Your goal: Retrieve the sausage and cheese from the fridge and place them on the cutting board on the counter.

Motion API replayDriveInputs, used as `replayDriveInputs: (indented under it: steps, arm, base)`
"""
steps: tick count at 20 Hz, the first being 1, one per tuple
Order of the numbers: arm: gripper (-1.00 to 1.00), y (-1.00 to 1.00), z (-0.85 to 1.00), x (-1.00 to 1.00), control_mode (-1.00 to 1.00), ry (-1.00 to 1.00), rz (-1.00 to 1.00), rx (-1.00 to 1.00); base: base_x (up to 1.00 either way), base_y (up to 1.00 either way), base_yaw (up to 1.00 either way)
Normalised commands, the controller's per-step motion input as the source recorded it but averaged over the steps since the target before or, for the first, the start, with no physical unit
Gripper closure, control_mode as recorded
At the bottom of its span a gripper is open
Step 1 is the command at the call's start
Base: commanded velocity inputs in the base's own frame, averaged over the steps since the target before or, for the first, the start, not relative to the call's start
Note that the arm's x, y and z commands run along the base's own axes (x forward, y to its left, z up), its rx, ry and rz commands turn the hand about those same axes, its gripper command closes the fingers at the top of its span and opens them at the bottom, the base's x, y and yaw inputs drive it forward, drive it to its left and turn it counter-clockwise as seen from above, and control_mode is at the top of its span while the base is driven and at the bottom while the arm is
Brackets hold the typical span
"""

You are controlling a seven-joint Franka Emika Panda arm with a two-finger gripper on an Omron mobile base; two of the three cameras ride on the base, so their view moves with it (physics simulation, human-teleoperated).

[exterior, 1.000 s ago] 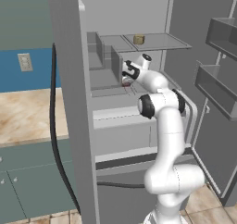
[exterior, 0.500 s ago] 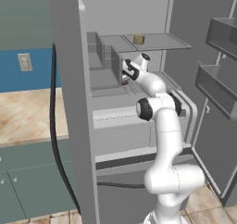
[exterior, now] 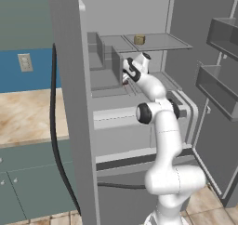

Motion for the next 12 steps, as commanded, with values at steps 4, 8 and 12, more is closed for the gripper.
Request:
replayDriveInputs:
  steps: [4,8,12]
  arm:
    - [-1.0,0.16,0.0,0.03,-1.0,0.0,0.24,-0.05]
    - [-1.0,0.1,0.0,0.2,-1.0,0.0,0.24,-0.03]
    - [-1.0,0.14,-0.11,0.2,-1.0,0.13,0.24,-0.09]
  base:
    - [0.0,0.0,0.0]
    - [0.0,0.0,0.0]
    - [0.0,0.0,0.0]
